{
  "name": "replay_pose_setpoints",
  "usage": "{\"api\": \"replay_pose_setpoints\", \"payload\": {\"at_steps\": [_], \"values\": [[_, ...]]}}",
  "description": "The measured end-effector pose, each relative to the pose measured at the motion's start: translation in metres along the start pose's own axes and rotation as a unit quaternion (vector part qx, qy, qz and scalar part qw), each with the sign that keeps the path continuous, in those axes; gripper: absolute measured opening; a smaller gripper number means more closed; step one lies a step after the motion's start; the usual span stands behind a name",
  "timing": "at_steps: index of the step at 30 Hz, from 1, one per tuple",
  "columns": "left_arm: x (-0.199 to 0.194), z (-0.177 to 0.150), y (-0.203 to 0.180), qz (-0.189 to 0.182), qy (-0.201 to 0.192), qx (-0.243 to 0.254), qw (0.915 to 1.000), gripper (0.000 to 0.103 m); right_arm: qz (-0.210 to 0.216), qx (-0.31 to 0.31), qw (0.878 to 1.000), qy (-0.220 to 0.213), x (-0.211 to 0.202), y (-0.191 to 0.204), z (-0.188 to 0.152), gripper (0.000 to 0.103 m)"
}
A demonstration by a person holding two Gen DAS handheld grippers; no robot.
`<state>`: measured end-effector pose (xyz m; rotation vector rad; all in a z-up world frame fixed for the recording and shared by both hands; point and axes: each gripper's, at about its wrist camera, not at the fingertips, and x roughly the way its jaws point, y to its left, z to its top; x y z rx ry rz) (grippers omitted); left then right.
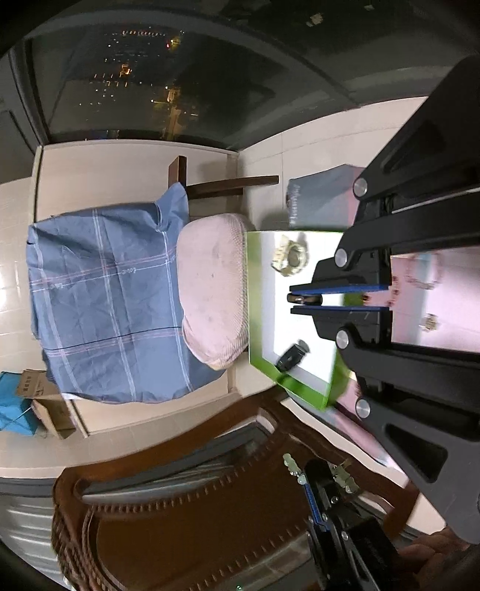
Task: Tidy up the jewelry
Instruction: 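Carry the jade pendant bracelet with the left gripper over the green box, then lower the jade bracelet into the green box and open the left gripper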
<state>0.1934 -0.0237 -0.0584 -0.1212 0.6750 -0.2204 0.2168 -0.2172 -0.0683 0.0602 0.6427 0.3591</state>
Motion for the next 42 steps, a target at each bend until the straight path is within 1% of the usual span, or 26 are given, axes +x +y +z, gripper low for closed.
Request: {"api": "replay_pose_setpoints", "payload": {"at_steps": [3,6,11,14,17,19,22,26,27,28,29,30,31,32,33,34,36,37,38,39,40,41,42], "values": [[0.038,0.023,0.014,-0.004,0.011,-0.008,0.9999,0.008,-0.001,-0.008,1.000,0.013,0.038,0.002,0.014,0.006],[0.079,0.044,0.028,-0.004,0.032,-0.018,0.9993,0.008,0.003,-0.006,0.999,0.033,0.079,0.003,0.024,0.006],[0.146,0.071,0.051,0.009,0.066,-0.030,0.9973,0.008,0.000,0.001,0.998,0.065,0.145,0.001,0.043,0.006],[0.184,0.078,0.063,0.021,0.093,-0.038,0.9947,0.008,-0.003,0.017,0.996,0.088,0.178,-0.006,0.050,0.006],[0.215,0.077,0.071,0.034,0.119,-0.035,0.9917,0.008,-0.010,0.029,0.993,0.111,0.206,-0.012,0.052,0.006],[0.227,0.073,0.075,0.038,0.130,-0.036,0.9901,0.008,-0.010,0.030,0.992,0.125,0.221,-0.012,0.050,0.006],[0.245,0.068,0.084,0.045,0.144,-0.040,0.9878,0.008,-0.015,0.024,0.990,0.135,0.234,-0.011,0.049,0.006],[0.252,0.069,0.092,0.041,0.149,-0.047,0.9868,0.009,-0.015,0.020,0.990,0.142,0.243,-0.009,0.049,0.006],[0.252,0.070,0.092,0.041,0.149,-0.047,0.9869,0.009,-0.011,0.019,0.989,0.144,0.244,-0.009,0.049,0.007],[0.249,0.072,0.093,0.043,0.147,-0.047,0.9871,0.014,-0.011,0.018,0.989,0.146,0.243,-0.008,0.048,0.012],[0.246,0.074,0.093,0.042,0.143,-0.048,0.9876,0.033,-0.013,0.017,0.989,0.148,0.241,-0.008,0.049,0.032],[0.240,0.077,0.093,0.042,0.135,-0.049,0.9887,0.044,-0.020,0.018,0.989,0.145,0.236,-0.010,0.052,0.049],[0.231,0.079,0.092,0.049,0.125,-0.049,0.9897,0.060,-0.031,0.021,0.991,0.128,0.226,-0.013,0.056,0.053],[0.216,0.085,0.091,0.054,0.105,-0.049,0.9918,0.075,-0.030,0.027,0.993,0.109,0.213,-0.017,0.061,0.062],[0.200,0.091,0.091,0.051,0.084,-0.051,0.9939,0.081,-0.023,0.033,0.995,0.095,0.203,-0.020,0.065,0.067],[0.183,0.095,0.090,0.048,0.065,-0.052,0.9954,0.085,-0.012,0.039,0.996,0.078,0.187,-0.023,0.070,0.067],[0.127,0.103,0.086,0.038,0.018,-0.055,0.9976,0.086,-0.001,0.047,0.999,0.028,0.133,-0.030,0.079,0.067],[0.107,0.104,0.084,0.035,0.001,-0.056,0.9979,0.089,0.003,0.048,0.999,0.009,0.111,-0.032,0.080,0.068],[0.070,0.101,0.078,0.032,-0.032,-0.053,0.9976,0.094,0.013,0.047,0.999,-0.016,0.076,-0.033,0.079,0.071],[0.038,0.094,0.072,0.030,-0.064,-0.046,0.9964,0.097,0.017,0.044,0.998,-0.042,0.045,-0.033,0.075,0.077],[0.009,0.084,0.067,0.030,-0.094,-0.039,0.9944,0.099,0.007,0.040,0.996,-0.074,0.004,-0.033,0.065,0.081],[-0.029,0.065,0.059,0.034,-0.126,-0.031,0.9909,0.099,-0.004,0.041,0.994,-0.097,-0.027,-0.033,0.053,0.087],[-0.051,0.049,0.055,0.033,-0.141,-0.027,0.9891,0.099,-0.008,0.047,0.992,-0.115,-0.054,-0.034,0.040,0.090]]}}
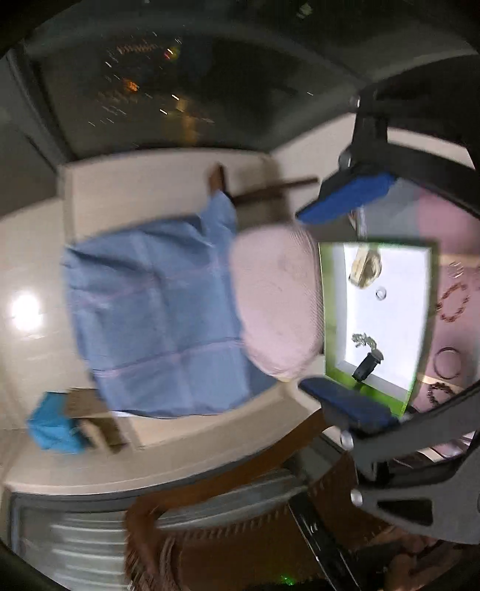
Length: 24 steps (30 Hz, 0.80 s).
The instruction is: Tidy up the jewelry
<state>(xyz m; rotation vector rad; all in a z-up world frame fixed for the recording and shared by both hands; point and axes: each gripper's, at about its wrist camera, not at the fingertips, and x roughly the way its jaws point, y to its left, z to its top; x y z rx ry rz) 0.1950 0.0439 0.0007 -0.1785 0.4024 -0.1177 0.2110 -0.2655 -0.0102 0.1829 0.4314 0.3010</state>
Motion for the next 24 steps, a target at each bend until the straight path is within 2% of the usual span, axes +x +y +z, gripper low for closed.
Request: {"api": "replay_pose_setpoints", "payload": {"at_steps": [3,6,8,10,13,17,20,24], "values": [[-0.057,-0.037,-0.006,-0.005,-0.007,-0.001,1.0000,0.099,-0.008,0.002,1.000,-0.018,-0.064,0.002,-0.029,0.091],[-0.095,-0.080,-0.014,-0.001,0.020,-0.005,0.9998,0.099,-0.024,-0.006,1.000,-0.006,-0.111,0.012,-0.075,0.091],[-0.113,-0.106,-0.021,0.015,0.037,-0.004,0.9992,0.099,-0.036,-0.002,0.999,0.014,-0.127,0.015,-0.100,0.091],[-0.126,-0.126,-0.026,0.009,0.052,-0.007,0.9986,0.099,-0.034,-0.001,0.999,0.035,-0.132,0.021,-0.119,0.091],[-0.135,-0.154,-0.036,0.019,0.076,0.000,0.9969,0.099,-0.036,-0.017,0.997,0.072,-0.139,0.032,-0.149,0.091],[-0.137,-0.182,-0.041,0.029,0.113,-0.013,0.9931,0.099,-0.039,-0.026,0.996,0.082,-0.150,0.041,-0.167,0.091],[-0.139,-0.193,-0.042,0.024,0.130,-0.022,0.9910,0.099,-0.036,-0.022,0.995,0.091,-0.154,0.042,-0.171,0.091],[-0.145,-0.191,-0.043,0.026,0.128,-0.017,0.9914,0.099,-0.035,-0.018,0.995,0.088,-0.163,0.042,-0.172,0.091]]}}
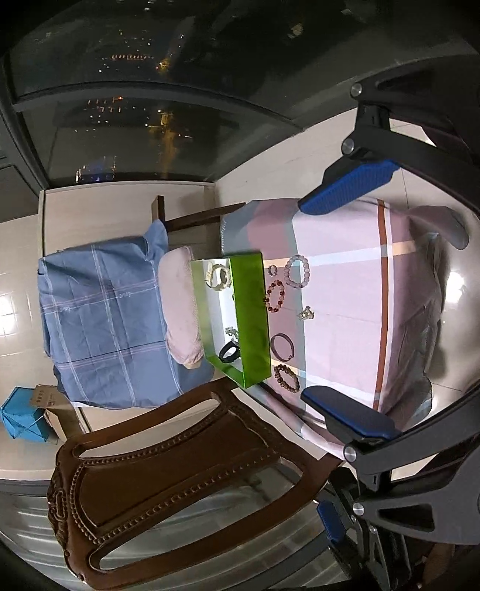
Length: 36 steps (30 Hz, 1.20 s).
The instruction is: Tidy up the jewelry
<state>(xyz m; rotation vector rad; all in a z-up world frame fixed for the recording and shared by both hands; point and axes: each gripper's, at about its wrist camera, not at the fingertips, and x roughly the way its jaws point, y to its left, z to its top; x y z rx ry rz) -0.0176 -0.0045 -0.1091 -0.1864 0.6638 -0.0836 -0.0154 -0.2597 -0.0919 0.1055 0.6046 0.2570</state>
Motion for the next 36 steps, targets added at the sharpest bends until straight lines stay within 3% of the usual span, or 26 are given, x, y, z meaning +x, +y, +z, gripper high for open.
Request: {"api": "replay_pose_setpoints", "payload": {"at_steps": [23,29,36], "values": [[0.007,0.002,-0.004,0.000,0.003,0.013,0.9999,0.099,-0.003,0.000,1.000,-0.004,-0.010,0.000,-0.003,0.091],[0.037,0.008,0.004,0.012,0.017,0.022,0.9995,0.099,-0.006,0.004,1.000,0.008,0.000,-0.002,-0.004,0.091],[0.100,0.033,0.020,0.010,0.039,0.026,0.9989,0.097,-0.007,0.006,1.000,0.027,0.019,-0.006,-0.008,0.091]]}}
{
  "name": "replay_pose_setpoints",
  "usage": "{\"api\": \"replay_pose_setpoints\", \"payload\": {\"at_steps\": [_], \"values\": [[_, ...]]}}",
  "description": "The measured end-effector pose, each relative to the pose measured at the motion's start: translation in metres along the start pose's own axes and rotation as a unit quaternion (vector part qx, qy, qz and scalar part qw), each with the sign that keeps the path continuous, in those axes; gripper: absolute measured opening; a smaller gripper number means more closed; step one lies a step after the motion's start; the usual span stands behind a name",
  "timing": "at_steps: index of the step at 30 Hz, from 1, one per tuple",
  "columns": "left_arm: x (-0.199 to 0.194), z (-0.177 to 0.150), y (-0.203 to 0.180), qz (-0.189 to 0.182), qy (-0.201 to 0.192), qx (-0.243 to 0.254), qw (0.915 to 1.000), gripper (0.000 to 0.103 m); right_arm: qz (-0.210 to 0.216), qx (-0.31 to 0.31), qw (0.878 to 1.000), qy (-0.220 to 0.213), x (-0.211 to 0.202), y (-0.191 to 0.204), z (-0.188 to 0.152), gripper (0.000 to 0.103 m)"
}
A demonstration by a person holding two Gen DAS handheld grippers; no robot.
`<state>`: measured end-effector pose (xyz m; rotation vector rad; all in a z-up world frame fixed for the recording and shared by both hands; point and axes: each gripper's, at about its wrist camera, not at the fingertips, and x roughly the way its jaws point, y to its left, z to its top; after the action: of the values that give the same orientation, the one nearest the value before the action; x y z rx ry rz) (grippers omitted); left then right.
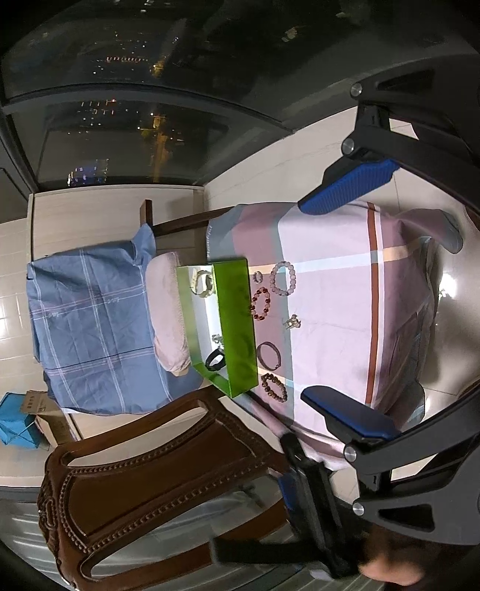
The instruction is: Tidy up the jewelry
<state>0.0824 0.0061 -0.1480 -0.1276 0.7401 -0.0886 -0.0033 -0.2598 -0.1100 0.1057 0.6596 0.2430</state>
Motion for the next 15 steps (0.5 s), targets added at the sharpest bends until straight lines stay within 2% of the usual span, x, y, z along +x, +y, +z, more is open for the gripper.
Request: {"api": "replay_pose_setpoints", "payload": {"at_steps": [3,5,9,10,15], "values": [[0.035,0.014,0.010,-0.005,0.019,-0.009,0.9998,0.087,-0.001,0.001,1.000,0.010,0.011,-0.003,-0.002,0.091],[0.062,0.024,0.019,-0.002,0.039,-0.022,0.9990,0.072,-0.001,0.002,1.000,0.019,0.019,-0.005,-0.003,0.091],[0.103,0.037,0.032,0.005,0.061,-0.043,0.9972,0.056,-0.005,0.002,0.999,0.033,0.033,-0.009,-0.005,0.091],[0.115,0.039,0.035,0.009,0.066,-0.048,0.9966,0.049,-0.006,0.003,0.999,0.035,0.036,-0.010,-0.006,0.091],[0.153,0.045,0.042,0.019,0.090,-0.060,0.9939,0.036,-0.007,0.007,0.999,0.050,0.052,-0.015,-0.006,0.091]]}}
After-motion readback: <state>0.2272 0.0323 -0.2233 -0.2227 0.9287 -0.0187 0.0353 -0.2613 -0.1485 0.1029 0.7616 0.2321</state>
